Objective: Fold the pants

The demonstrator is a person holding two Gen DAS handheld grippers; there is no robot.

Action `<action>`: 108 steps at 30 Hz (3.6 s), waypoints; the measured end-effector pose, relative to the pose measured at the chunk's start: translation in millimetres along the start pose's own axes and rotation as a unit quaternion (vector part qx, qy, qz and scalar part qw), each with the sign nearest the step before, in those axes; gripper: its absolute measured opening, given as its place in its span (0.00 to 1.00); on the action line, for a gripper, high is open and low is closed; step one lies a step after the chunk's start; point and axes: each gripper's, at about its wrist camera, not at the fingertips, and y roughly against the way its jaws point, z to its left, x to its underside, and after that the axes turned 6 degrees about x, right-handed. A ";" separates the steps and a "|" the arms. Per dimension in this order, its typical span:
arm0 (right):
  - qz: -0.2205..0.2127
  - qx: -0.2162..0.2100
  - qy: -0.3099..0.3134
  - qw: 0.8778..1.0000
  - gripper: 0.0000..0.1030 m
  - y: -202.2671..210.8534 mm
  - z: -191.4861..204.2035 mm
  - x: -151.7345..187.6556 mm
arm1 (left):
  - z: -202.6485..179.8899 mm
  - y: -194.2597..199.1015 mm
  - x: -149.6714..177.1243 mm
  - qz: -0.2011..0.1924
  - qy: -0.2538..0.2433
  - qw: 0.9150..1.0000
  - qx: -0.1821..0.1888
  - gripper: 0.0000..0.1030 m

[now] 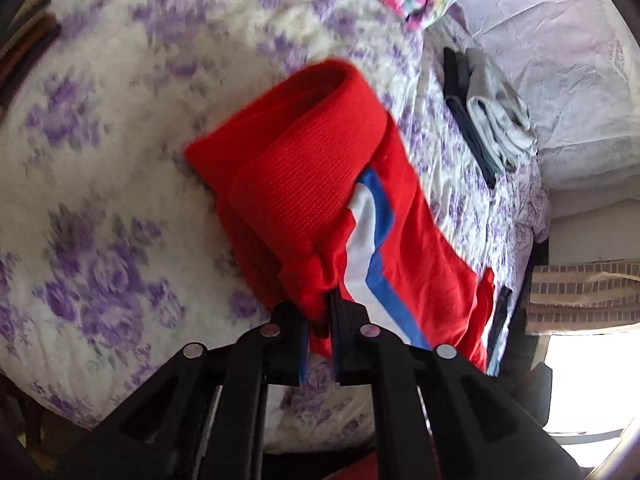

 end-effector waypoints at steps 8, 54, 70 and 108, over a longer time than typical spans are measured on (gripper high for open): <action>0.016 -0.017 -0.016 1.000 0.06 -20.7 5.5 -0.7 | 5.3 -4.5 -18.5 0.001 -0.016 0.998 -0.061 0.18; 0.016 0.305 -0.491 0.815 0.11 30.9 -224.3 51.8 | -77.7 -92.0 38.7 0.033 -0.360 0.903 -0.234 0.96; -0.150 0.175 -0.734 0.639 0.10 116.5 -142.3 261.9 | -80.0 -97.5 40.5 0.042 -0.399 0.884 -0.240 0.96; -0.151 0.101 -0.479 0.859 0.07 90.9 -173.4 45.6 | -87.3 -69.5 31.9 0.000 -0.359 0.910 -0.208 0.79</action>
